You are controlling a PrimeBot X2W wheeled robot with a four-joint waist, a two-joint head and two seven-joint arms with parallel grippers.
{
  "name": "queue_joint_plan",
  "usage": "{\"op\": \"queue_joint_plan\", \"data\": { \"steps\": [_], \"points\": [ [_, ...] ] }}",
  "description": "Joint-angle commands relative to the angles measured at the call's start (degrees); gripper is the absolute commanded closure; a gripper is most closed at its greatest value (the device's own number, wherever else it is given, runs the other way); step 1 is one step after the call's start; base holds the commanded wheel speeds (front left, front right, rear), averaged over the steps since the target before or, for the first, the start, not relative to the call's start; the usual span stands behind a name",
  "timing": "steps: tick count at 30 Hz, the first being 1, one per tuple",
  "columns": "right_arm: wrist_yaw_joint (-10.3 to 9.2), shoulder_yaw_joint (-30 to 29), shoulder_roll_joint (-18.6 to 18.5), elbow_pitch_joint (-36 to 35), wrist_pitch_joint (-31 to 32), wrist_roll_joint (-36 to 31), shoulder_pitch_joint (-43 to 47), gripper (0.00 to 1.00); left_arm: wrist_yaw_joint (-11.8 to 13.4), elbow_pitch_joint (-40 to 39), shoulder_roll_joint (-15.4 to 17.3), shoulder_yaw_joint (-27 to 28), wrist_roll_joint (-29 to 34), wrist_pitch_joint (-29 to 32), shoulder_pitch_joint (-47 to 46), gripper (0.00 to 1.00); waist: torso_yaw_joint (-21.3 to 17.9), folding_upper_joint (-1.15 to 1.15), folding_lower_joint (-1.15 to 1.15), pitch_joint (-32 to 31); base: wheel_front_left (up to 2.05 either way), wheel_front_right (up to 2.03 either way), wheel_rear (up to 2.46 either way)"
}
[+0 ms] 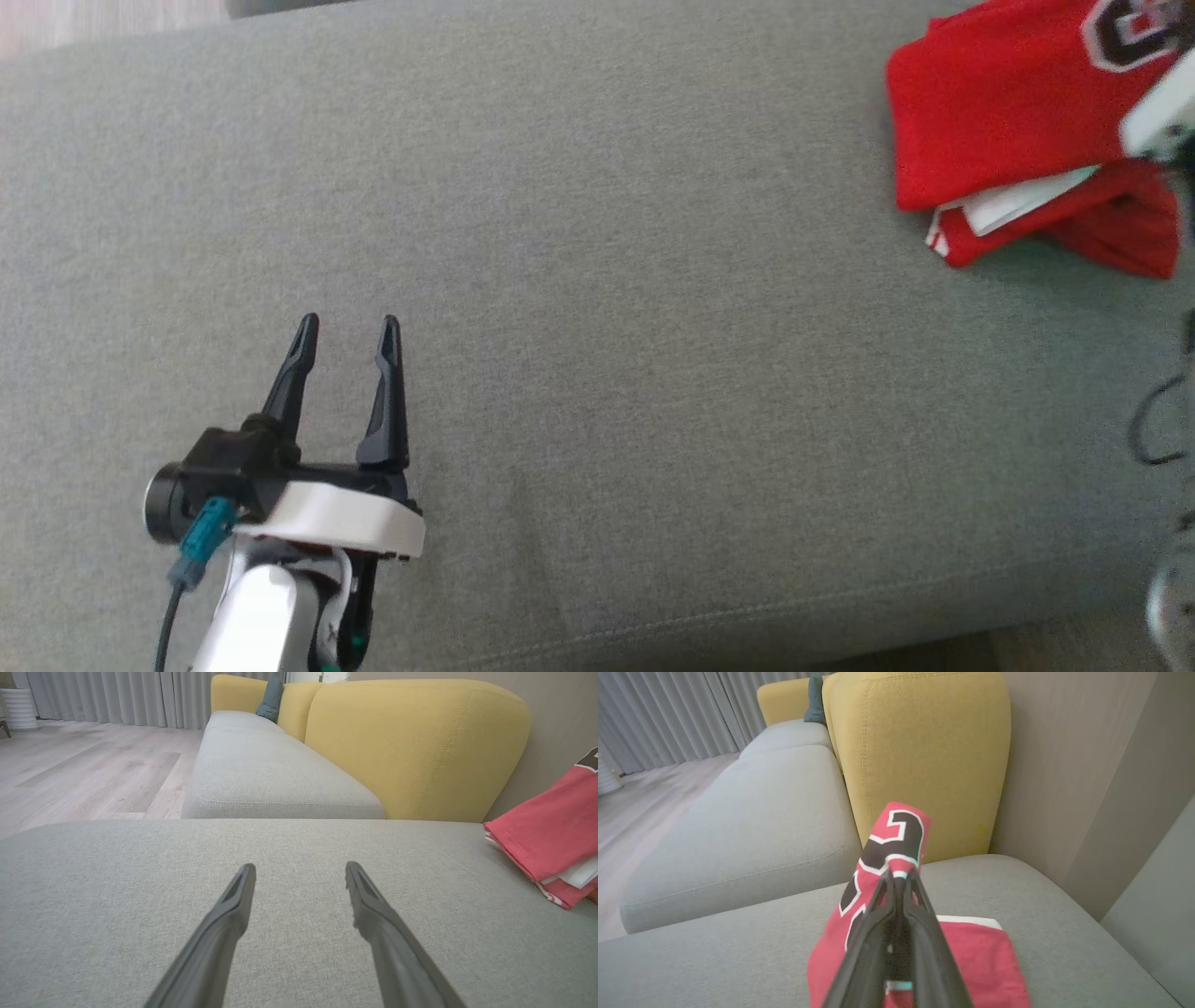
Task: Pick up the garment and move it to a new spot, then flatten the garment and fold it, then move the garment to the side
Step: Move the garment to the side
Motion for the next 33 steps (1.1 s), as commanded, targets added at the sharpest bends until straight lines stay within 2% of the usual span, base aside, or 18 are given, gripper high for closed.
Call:
{"op": "queue_joint_plan", "data": {
  "steps": [1, 8, 15, 16, 17, 18, 26, 33],
  "points": [
    [-0.05, 0.35, -0.99, -1.82, -0.52, -0.55, -2.82, 1.0, -0.18, -1.86, 0.07, 1.76, -0.06, -0.67, -1.88, 0.0, 0.29, 0.0, 0.0, 0.36, 0.0, 0.0, 0.0],
    [-0.05, -2.13, -7.02, 0.76, -0.23, -8.96, -5.0, 1.0, -0.49, -2.04, 0.07, 1.53, 0.72, -0.69, -2.2, 0.0, 1.09, 0.0, 0.0, 2.51, 0.0, 0.0, 0.0],
    [-0.05, 1.16, -11.25, 2.82, -0.23, -17.12, -3.4, 1.0, -0.93, -1.82, 0.38, 1.36, 1.18, -0.69, -3.28, 0.0, 1.85, 0.0, 0.0, 4.72, 0.0, 0.0, 0.0],
    [-0.05, 1.57, -11.91, 3.32, -0.51, -17.98, -3.2, 0.78, -0.96, -1.69, 0.48, 1.35, 1.22, -0.69, -3.31, 0.0, 1.88, 0.0, 0.0, 4.97, 0.0, 0.0, 0.0],
    [-0.05, 1.93, -12.25, 4.05, -0.57, -18.55, -3.0, 0.28, -1.01, -1.56, 0.58, 1.34, 1.25, -0.69, -3.37, 0.0, 1.89, 0.0, 0.0, 5.13, 0.0, 0.0, 0.0],
    [-0.05, 1.87, -12.35, 4.82, -0.47, -18.82, -2.87, 0.0, -1.06, -1.42, 0.66, 1.32, 1.26, -0.69, -3.41, 0.0, 1.86, 0.0, 0.0, 5.23, 0.0, 0.0, 0.0],
    [-0.05, 1.07, -10.38, 6.67, -3.56, -20.55, -2.24, 0.0, -1.21, -0.27, 0.96, 1.35, 1.31, -0.7, -3.18, 0.0, 0.85, 0.0, 0.0, 4.31, 0.0, 0.0, 0.0],
    [-0.05, 1.96, -6.31, 7.81, -8.78, -18.35, -0.94, 0.0, -0.94, 0.02, 0.3, 2.22, 0.13, -0.7, -2.24, 0.0, 0.42, 0.0, 0.0, -0.02, 0.0, 0.0, 0.0]
  ]
}}
